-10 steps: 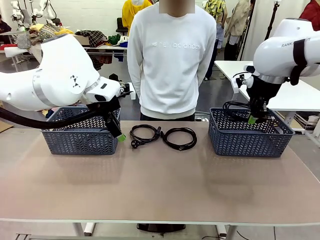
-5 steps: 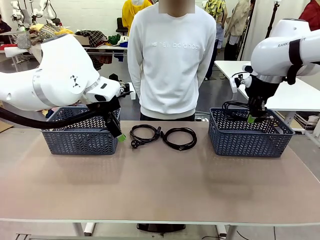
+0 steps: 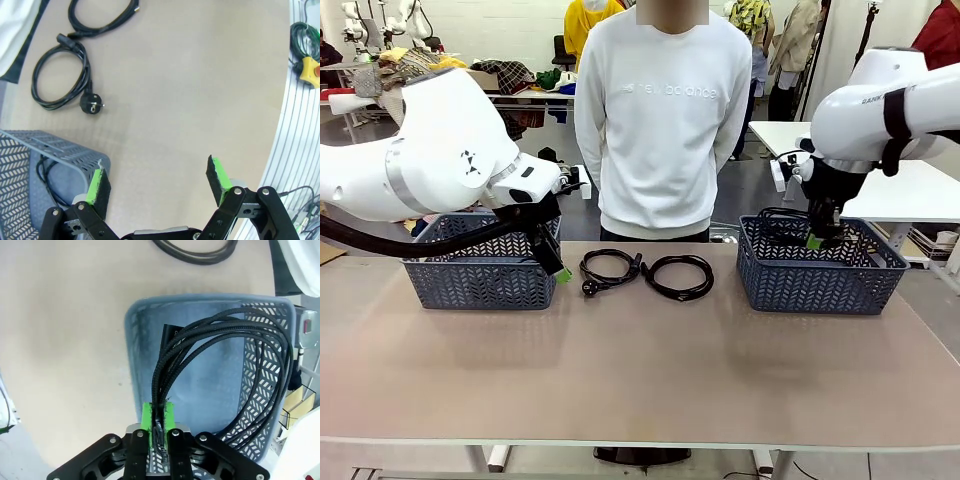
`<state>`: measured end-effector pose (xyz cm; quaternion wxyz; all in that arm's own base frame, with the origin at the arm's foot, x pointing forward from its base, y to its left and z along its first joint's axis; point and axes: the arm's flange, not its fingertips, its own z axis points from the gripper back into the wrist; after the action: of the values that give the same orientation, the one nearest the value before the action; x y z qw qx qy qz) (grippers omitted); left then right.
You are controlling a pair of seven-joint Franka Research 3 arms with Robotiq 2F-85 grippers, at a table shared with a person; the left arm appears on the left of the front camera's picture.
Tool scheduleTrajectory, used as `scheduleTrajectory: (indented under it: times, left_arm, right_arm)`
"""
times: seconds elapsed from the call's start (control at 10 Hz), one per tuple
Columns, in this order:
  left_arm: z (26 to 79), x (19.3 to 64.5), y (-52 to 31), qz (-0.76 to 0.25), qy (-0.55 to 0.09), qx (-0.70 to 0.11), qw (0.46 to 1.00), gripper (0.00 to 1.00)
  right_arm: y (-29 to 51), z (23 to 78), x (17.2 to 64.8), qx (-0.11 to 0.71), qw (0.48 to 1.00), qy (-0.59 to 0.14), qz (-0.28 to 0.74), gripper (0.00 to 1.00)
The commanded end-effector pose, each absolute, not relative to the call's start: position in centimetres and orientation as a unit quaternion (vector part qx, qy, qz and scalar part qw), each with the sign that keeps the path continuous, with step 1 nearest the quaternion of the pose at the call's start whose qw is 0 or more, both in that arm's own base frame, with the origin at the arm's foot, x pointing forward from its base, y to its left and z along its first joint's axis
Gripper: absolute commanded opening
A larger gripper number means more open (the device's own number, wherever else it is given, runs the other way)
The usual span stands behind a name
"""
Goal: Organize the cables according to human instructions.
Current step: Pick up a bundle of cables and place it in the basket indicated by the human.
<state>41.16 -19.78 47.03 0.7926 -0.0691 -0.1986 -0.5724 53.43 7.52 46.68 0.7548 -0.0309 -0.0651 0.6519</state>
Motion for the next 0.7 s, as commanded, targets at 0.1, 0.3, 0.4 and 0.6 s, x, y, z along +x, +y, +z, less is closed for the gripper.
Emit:
scheduleTrajectory:
  times: [0.1,0.3,0.4,0.6]
  left_arm:
    - [47.1,41.2,-19.6,-0.57,-0.198,-0.069,0.794,1.0]
    - [47.1,41.2,-19.6,-0.57,-0.198,-0.069,0.794,1.0]
    - [47.1,41.2,-19.6,-0.57,-0.198,-0.069,0.794,1.0]
    - [47.1,41.2,-19.6,-0.57,-0.198,-0.069,0.794,1.0]
  right_arm:
    - [7.9,45.8,56.0,-0.078,0.772,-0.064,0.628,0.11]
    - [8.2,44.8,56.9,-0.087,0.78,-0.057,0.617,0.11]
    - [8.2,44.4,57.2,-0.089,0.782,-0.053,0.615,0.11]
    - [7.9,43.4,58.3,-0.091,0.794,-0.055,0.599,0.11]
